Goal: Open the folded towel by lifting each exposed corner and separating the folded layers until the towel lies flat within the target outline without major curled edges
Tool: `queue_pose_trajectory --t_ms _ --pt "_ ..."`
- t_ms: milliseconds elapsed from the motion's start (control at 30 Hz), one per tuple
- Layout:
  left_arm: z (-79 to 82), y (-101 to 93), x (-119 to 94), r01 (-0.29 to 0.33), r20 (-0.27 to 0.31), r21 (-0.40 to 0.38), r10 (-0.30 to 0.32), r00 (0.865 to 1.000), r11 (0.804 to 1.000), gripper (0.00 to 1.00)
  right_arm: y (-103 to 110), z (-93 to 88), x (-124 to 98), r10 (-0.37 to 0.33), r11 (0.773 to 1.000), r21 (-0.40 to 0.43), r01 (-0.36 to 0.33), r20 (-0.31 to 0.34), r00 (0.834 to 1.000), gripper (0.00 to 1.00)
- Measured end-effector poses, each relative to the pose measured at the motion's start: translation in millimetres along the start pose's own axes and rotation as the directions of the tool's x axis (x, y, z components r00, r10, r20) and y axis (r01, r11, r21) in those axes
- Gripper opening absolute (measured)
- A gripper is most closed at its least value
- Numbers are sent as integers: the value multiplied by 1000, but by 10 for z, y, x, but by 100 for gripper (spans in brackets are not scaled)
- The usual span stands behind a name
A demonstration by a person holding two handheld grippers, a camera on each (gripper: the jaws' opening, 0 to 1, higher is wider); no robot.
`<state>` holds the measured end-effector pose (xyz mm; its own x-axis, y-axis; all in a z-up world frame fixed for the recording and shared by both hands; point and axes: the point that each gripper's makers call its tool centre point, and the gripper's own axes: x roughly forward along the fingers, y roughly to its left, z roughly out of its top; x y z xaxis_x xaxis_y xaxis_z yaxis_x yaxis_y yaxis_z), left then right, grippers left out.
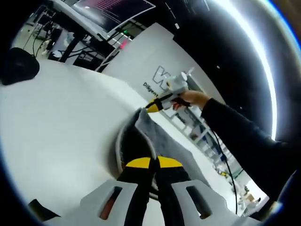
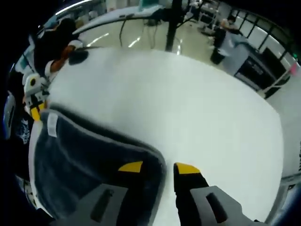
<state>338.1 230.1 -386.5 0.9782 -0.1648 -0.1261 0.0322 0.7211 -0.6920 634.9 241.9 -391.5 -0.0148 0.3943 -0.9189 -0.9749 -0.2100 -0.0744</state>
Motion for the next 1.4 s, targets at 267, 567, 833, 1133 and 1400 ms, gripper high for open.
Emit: queue_pose_trajectory --t_ms 267,567,833,1133,1400 --pt "1 -1 3 2 0 -1 -2 1000 1000 3 113 -34 77 1 998 -64 -2 -16 1000 11" --pt "10 0 7 4 2 -3 -4 1000 1000 3 61 -6 2 -12 996 -86 9 -28 1000 0" --pt "11 -2 10 6 1 -1 -6 1000 1000 3 96 -31 4 -23 995 -100 21 -25 999 0" --pt "42 -31 10 32 29 -20 -31 999 999 2 82 -26 -28 -64 991 -117 62 -15 998 0" --pt "47 -95 -18 44 37 48 -45 998 998 2 83 -12 -30 -83 989 -123 81 -6 997 0"
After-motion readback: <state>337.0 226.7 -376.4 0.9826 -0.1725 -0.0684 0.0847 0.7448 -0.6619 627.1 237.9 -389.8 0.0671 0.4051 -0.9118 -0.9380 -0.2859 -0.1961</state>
